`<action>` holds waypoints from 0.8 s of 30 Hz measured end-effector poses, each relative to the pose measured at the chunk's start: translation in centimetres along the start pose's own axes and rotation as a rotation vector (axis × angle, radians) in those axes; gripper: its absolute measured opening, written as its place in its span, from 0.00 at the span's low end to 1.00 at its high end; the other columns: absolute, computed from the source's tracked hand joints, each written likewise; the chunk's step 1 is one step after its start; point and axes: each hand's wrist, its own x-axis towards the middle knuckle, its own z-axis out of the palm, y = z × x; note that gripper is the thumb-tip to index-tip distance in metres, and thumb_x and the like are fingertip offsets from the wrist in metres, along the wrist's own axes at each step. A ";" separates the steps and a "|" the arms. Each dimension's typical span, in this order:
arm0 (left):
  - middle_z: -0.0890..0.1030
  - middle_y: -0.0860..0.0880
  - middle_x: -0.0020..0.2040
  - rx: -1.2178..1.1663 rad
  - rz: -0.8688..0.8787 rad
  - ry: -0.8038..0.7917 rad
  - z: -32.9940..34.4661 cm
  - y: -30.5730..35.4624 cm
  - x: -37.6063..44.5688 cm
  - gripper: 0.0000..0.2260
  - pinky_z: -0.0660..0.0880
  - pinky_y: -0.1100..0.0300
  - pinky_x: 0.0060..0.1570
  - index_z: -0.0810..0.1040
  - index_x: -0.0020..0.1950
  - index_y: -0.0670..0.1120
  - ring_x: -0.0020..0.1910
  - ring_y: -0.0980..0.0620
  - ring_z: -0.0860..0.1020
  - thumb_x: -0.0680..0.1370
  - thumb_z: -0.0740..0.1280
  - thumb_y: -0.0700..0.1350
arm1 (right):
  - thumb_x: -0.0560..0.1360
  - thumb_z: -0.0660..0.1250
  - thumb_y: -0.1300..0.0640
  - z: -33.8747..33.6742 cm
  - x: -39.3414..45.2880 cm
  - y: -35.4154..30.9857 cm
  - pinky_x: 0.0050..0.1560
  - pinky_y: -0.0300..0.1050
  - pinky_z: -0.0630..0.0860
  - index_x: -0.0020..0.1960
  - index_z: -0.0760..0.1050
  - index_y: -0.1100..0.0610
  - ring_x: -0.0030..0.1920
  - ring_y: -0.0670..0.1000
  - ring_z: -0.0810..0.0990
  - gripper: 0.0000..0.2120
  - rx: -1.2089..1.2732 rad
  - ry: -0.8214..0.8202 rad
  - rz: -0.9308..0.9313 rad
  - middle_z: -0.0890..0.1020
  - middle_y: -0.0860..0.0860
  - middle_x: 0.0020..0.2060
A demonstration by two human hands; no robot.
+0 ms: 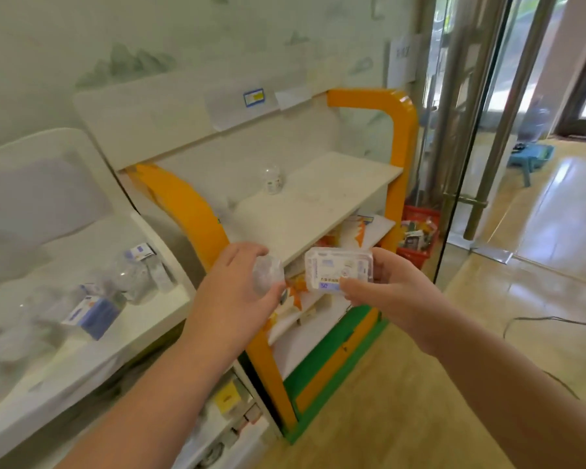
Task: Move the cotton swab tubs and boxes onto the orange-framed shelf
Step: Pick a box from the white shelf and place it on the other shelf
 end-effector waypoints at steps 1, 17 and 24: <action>0.69 0.60 0.63 -0.002 -0.001 -0.003 0.6 0.1 0.6 0.22 0.62 0.67 0.55 0.69 0.65 0.57 0.57 0.65 0.66 0.73 0.70 0.55 | 0.74 0.74 0.55 -0.4 0.5 -0.1 0.56 0.50 0.80 0.58 0.77 0.49 0.50 0.44 0.84 0.15 -0.005 -0.004 -0.007 0.86 0.44 0.49; 0.70 0.59 0.64 0.021 -0.211 0.089 8.4 -3.0 16.0 0.22 0.65 0.64 0.50 0.69 0.64 0.56 0.58 0.57 0.72 0.73 0.70 0.55 | 0.73 0.75 0.53 -6.2 20.7 0.2 0.51 0.47 0.81 0.55 0.78 0.48 0.48 0.50 0.84 0.12 -0.052 0.023 0.010 0.86 0.46 0.45; 0.69 0.61 0.62 0.047 -0.301 0.116 10.3 -5.1 19.1 0.21 0.66 0.66 0.49 0.70 0.63 0.57 0.56 0.59 0.72 0.72 0.71 0.54 | 0.73 0.74 0.55 -4.8 29.3 1.4 0.59 0.54 0.79 0.53 0.79 0.48 0.50 0.49 0.84 0.10 -0.020 -0.087 -0.004 0.86 0.46 0.46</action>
